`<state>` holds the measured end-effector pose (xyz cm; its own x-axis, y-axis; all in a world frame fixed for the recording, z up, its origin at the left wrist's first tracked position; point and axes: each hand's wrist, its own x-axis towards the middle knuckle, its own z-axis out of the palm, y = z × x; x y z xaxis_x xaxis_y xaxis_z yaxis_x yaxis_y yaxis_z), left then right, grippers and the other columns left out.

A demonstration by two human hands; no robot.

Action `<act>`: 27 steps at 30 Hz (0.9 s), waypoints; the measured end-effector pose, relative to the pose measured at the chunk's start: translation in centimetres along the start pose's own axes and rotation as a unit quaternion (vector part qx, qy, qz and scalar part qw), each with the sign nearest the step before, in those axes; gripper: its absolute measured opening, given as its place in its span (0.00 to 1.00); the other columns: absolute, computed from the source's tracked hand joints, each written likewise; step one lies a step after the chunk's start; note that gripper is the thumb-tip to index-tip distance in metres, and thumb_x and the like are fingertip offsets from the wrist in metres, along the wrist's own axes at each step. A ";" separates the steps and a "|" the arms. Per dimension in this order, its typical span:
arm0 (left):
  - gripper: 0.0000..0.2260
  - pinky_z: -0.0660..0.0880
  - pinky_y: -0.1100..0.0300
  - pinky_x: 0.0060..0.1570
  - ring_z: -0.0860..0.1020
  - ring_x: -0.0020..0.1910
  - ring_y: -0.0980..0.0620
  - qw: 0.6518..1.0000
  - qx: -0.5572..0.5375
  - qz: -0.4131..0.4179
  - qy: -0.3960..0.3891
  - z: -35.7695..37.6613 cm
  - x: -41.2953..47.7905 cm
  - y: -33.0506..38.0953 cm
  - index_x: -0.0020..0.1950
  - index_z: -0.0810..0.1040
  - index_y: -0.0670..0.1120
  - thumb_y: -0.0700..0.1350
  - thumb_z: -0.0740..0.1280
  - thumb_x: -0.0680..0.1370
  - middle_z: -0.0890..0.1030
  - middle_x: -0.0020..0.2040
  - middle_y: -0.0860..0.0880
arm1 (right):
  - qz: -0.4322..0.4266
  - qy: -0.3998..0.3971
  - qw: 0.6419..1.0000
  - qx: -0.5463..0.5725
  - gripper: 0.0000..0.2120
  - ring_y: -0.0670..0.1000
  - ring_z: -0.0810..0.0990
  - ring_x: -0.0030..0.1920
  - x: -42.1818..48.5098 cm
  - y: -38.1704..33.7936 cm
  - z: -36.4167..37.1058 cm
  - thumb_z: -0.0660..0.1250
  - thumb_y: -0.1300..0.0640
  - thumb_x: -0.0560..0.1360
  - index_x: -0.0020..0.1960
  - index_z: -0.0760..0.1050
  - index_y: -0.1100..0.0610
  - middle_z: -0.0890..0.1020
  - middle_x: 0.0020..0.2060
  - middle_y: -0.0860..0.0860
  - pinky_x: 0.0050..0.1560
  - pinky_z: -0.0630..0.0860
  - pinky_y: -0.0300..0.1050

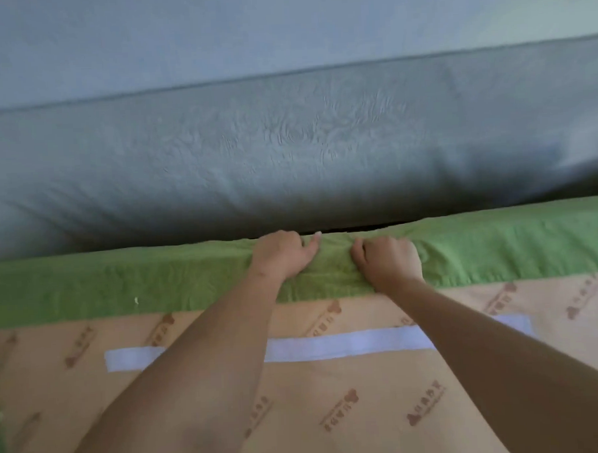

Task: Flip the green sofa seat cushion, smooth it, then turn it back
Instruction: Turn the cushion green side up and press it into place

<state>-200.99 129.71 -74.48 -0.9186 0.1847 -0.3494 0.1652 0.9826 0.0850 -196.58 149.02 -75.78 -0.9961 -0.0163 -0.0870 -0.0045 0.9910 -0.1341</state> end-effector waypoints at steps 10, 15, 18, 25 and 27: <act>0.38 0.74 0.50 0.54 0.77 0.58 0.44 0.989 -0.039 0.059 -0.127 -4.7 -14.6 2.6 0.59 0.77 0.48 0.77 0.48 0.73 0.80 0.59 0.46 | -0.076 -0.058 0.994 0.043 0.18 0.55 0.79 0.39 -16.8 0.3 -12.5 0.56 0.46 0.80 0.37 0.73 0.52 0.78 0.35 0.50 0.38 0.67 0.46; 0.41 0.76 0.50 0.50 0.79 0.53 0.44 0.990 -0.014 0.050 -0.129 -4.9 -16.5 2.8 0.60 0.73 0.48 0.81 0.48 0.69 0.80 0.55 0.46 | -0.054 -0.164 0.985 0.023 0.33 0.55 0.71 0.64 -11.9 2.3 -13.7 0.55 0.27 0.73 0.64 0.71 0.51 0.74 0.61 0.50 0.67 0.68 0.53; 0.42 0.78 0.52 0.48 0.81 0.50 0.47 0.983 -0.033 0.048 -0.171 -4.7 -17.8 3.1 0.57 0.77 0.50 0.82 0.49 0.66 0.82 0.53 0.50 | -0.036 -0.260 0.965 0.006 0.37 0.55 0.79 0.54 -11.8 2.3 -12.9 0.51 0.21 0.70 0.55 0.75 0.51 0.80 0.52 0.51 0.52 0.75 0.50; 0.37 0.74 0.55 0.33 0.78 0.31 0.50 0.959 -0.076 0.110 -0.251 -8.3 -21.7 4.0 0.34 0.74 0.47 0.82 0.56 0.64 0.77 0.32 0.50 | -0.066 -0.324 0.944 0.000 0.37 0.49 0.79 0.35 -16.1 1.6 -17.0 0.49 0.22 0.72 0.37 0.79 0.53 0.80 0.33 0.48 0.33 0.73 0.44; 0.35 0.75 0.54 0.34 0.77 0.30 0.50 0.958 -0.062 0.140 -0.242 -9.9 -22.7 4.3 0.34 0.73 0.47 0.80 0.55 0.68 0.76 0.31 0.50 | -0.065 -0.318 0.946 0.010 0.36 0.50 0.79 0.35 -17.0 1.7 -18.5 0.50 0.23 0.73 0.36 0.78 0.53 0.80 0.33 0.49 0.35 0.75 0.45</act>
<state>-182.95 129.58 -56.99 -0.5661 0.4574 -0.6858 0.3086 0.8890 0.3383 -181.25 153.49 -56.24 -0.7322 -0.2217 -0.6440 -0.1162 0.9723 -0.2026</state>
